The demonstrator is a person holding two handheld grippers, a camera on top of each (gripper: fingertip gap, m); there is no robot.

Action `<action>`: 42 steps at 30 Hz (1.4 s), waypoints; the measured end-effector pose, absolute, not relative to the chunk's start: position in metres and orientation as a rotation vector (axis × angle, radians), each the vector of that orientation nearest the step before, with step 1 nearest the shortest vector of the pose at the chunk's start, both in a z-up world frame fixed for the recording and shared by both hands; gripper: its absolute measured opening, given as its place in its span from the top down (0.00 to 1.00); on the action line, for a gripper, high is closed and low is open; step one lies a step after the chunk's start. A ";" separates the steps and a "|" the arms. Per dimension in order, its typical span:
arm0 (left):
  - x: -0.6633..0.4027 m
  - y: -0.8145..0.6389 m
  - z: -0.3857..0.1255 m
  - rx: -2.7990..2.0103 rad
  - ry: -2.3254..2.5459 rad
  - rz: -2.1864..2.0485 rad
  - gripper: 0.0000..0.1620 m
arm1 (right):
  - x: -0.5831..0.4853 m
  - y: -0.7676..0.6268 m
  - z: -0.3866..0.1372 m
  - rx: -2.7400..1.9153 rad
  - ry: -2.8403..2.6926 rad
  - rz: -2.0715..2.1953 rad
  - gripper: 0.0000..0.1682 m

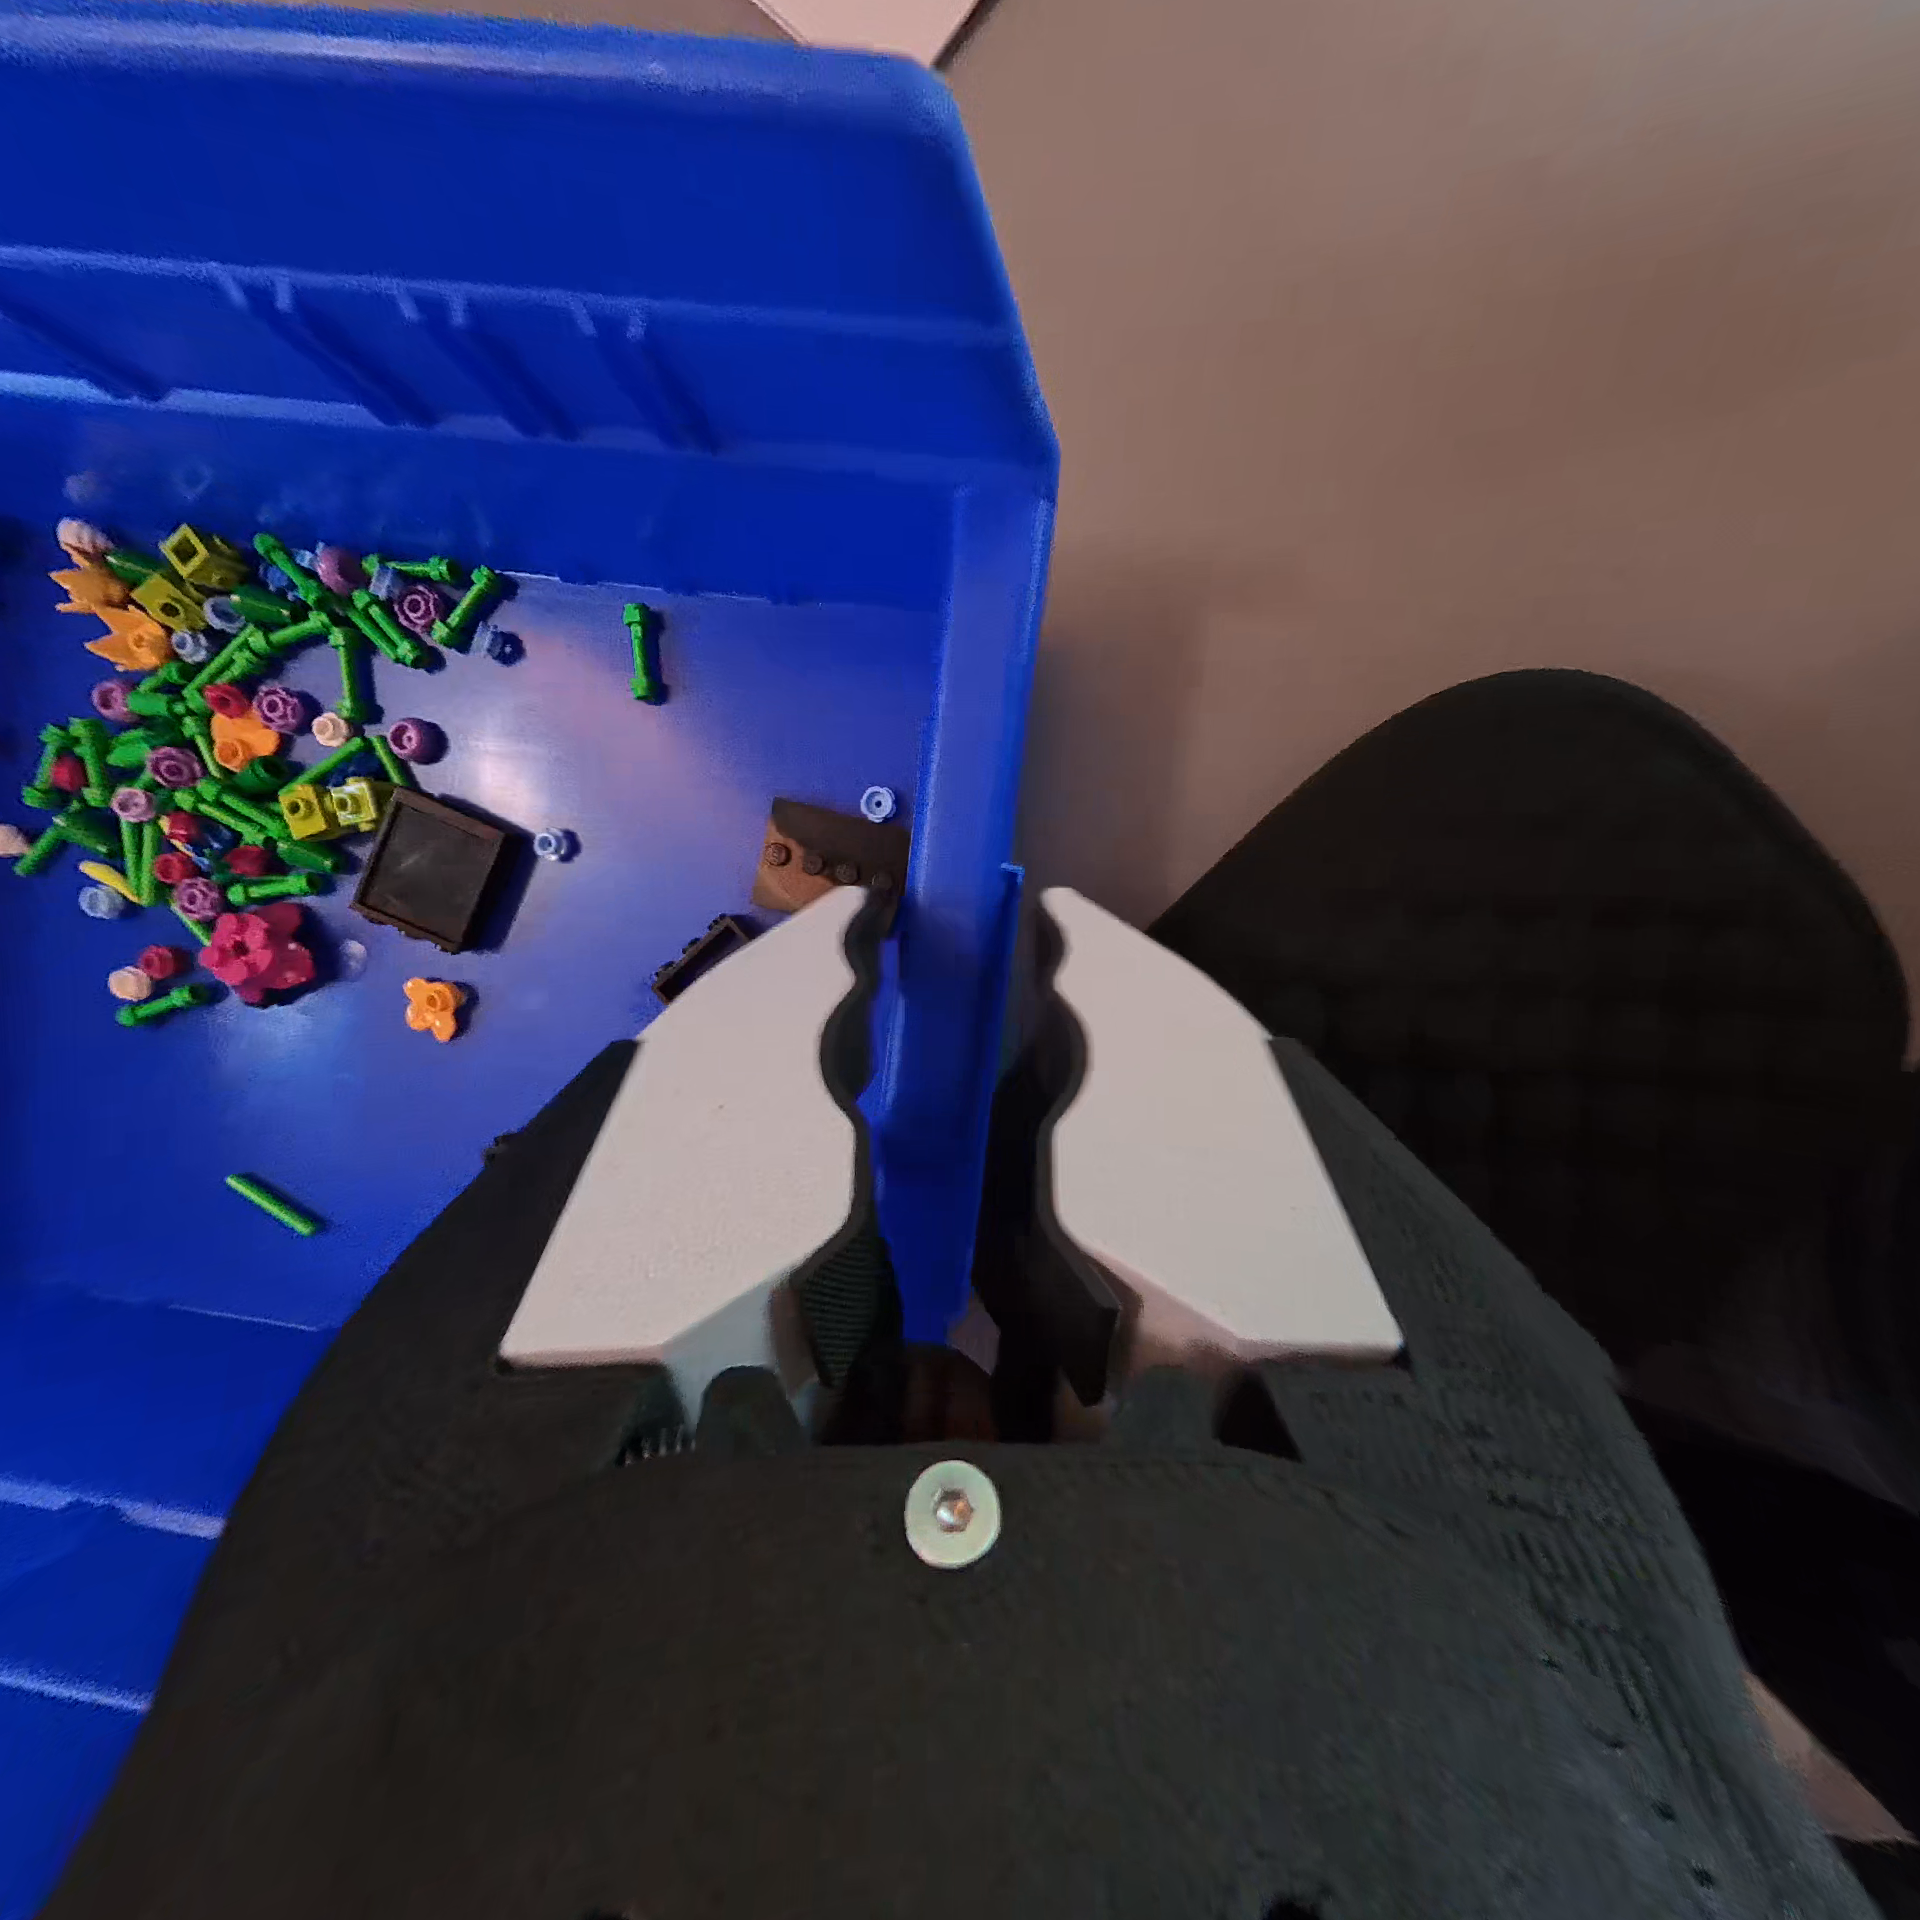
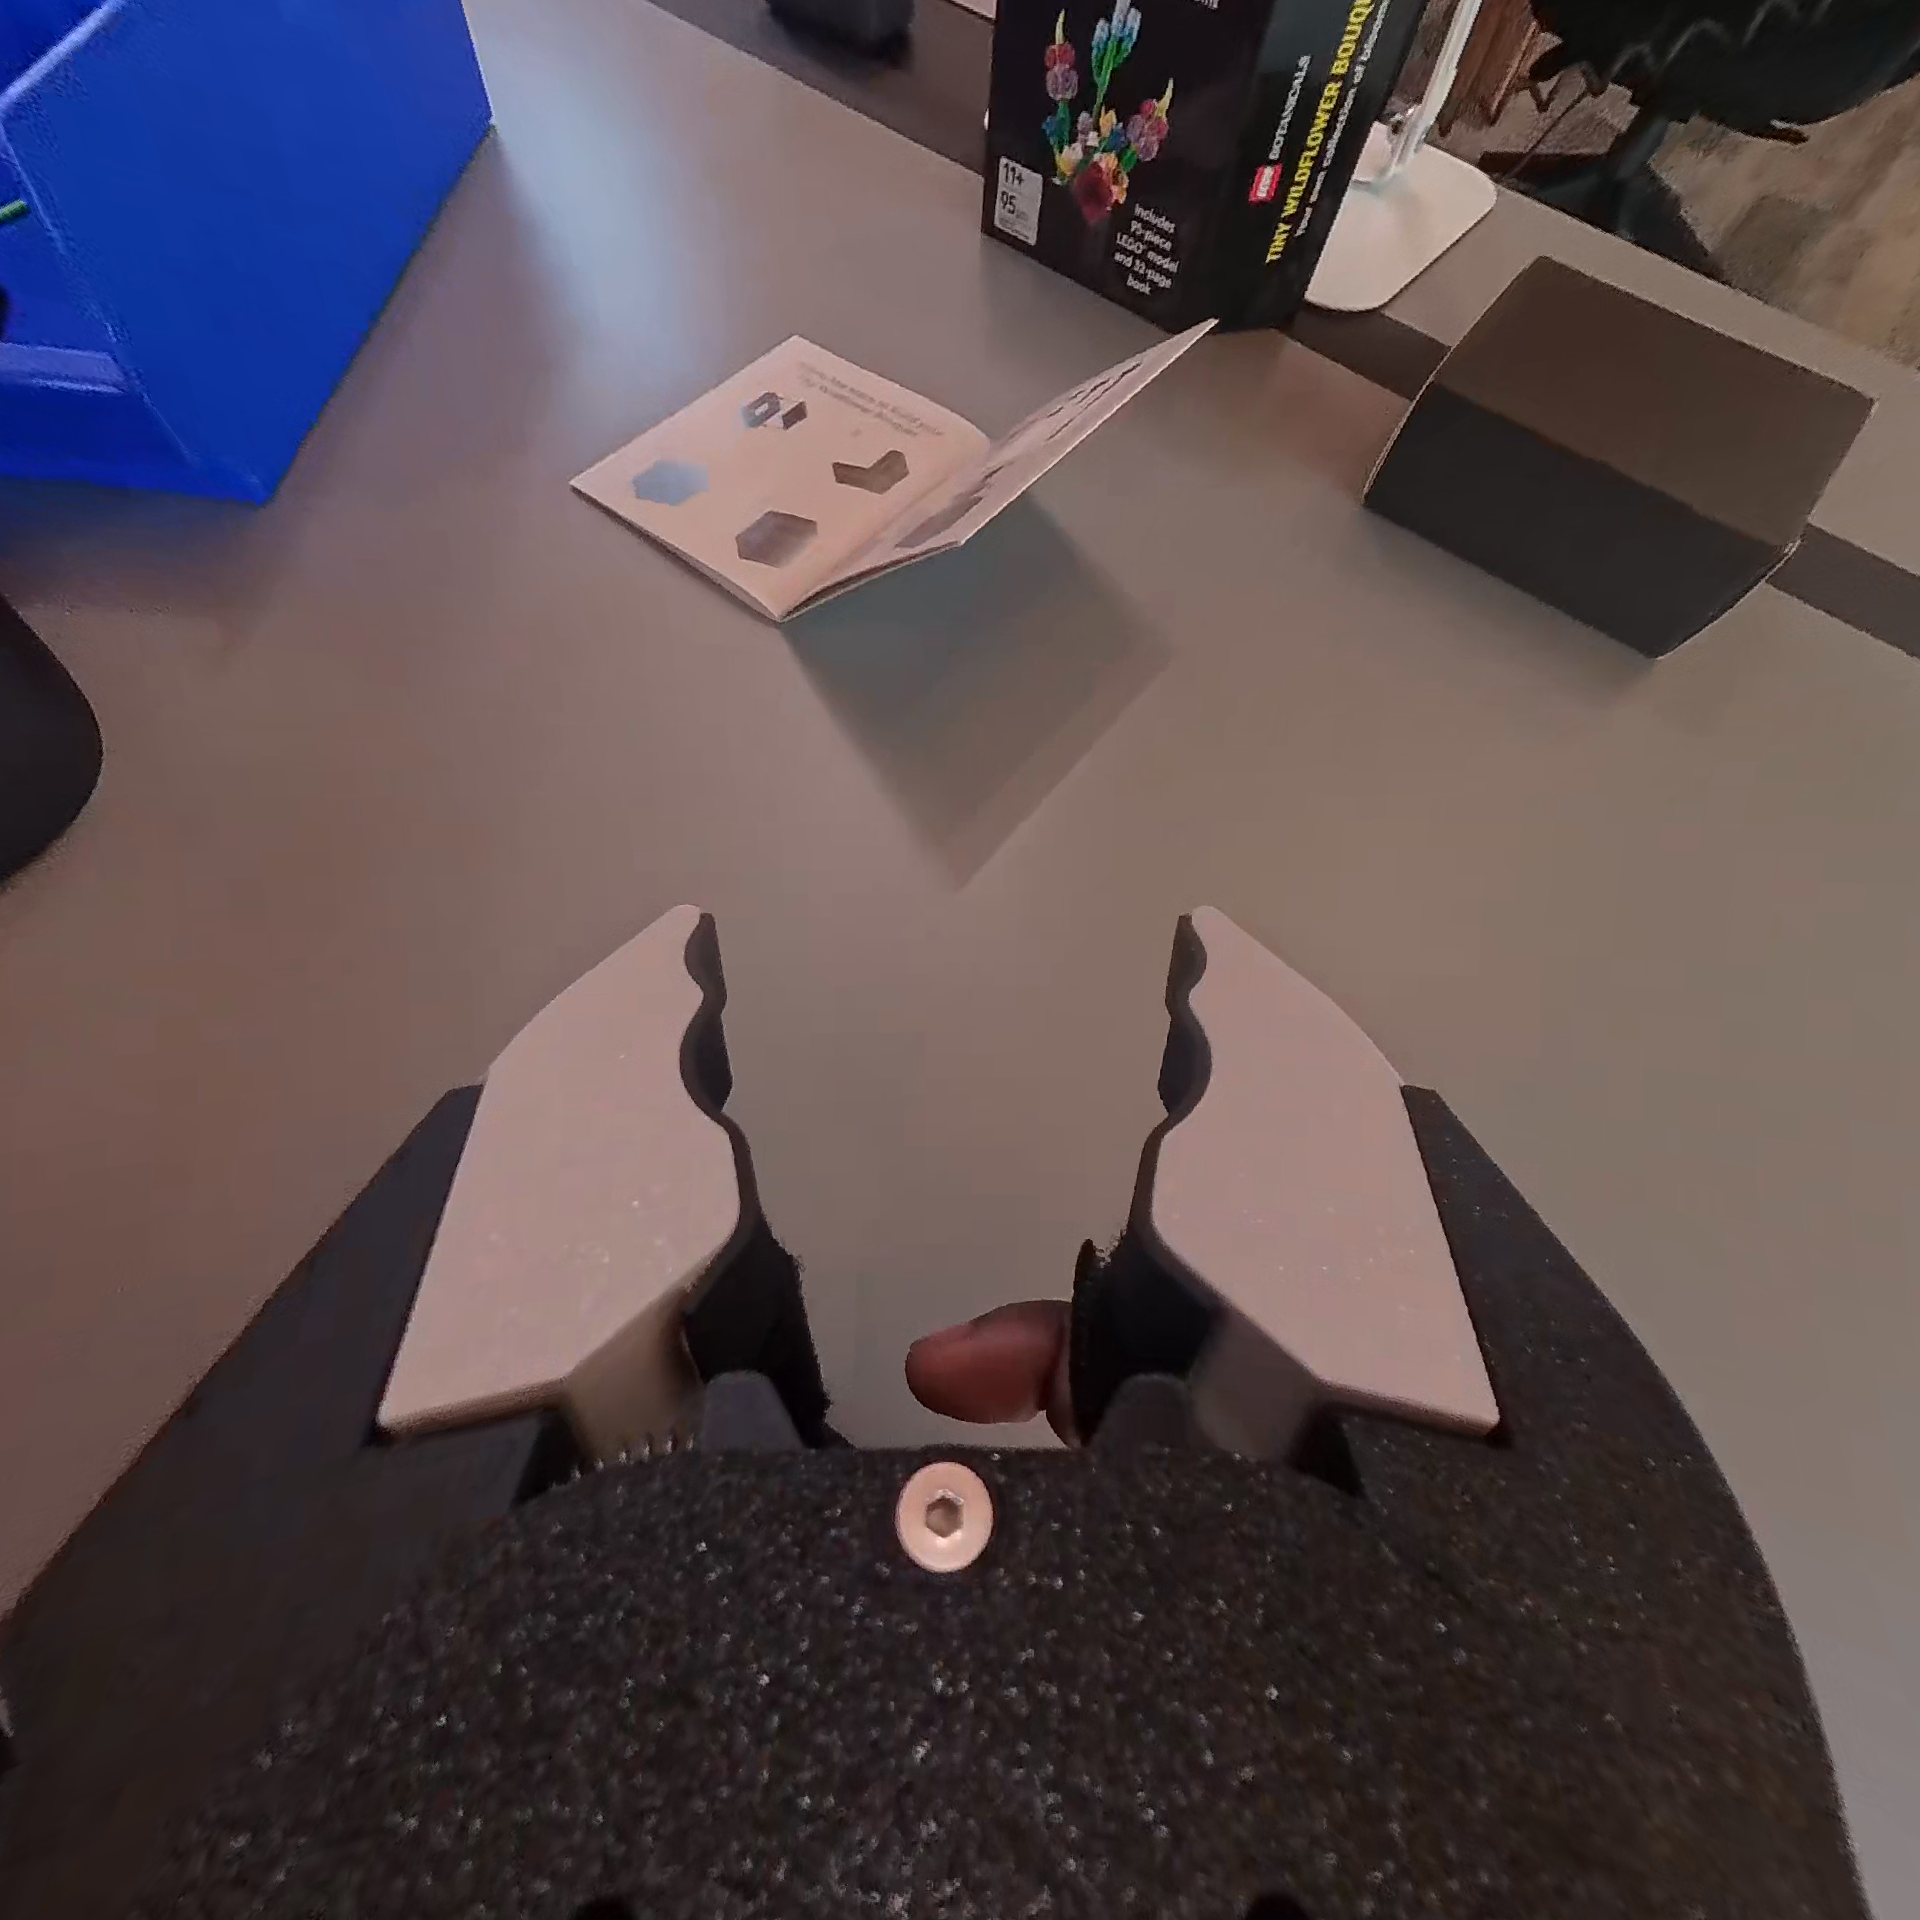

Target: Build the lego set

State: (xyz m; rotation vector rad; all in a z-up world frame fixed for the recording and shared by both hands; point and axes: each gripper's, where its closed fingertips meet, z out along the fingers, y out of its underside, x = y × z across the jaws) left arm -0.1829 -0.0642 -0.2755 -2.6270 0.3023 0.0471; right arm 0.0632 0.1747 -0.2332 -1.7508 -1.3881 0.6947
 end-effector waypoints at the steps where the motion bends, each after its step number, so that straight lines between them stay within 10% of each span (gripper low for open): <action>1: -0.182 -0.065 -0.272 -2.615 0.277 0.019 0.73 | 0.063 0.175 -0.235 -1.752 -1.388 0.695 0.51; 10: -0.240 -0.069 -0.213 -2.551 0.388 0.291 0.67 | 0.050 0.166 -0.214 -1.530 -1.353 0.963 0.54; 35: -0.231 -0.064 -0.292 -2.488 1.328 -0.056 0.65 | 0.040 0.160 -0.228 -1.394 -1.344 1.169 0.57; 42: -0.259 -0.076 -0.304 -2.746 1.195 0.079 0.80 | 0.039 0.162 -0.230 -1.409 -1.336 1.158 0.58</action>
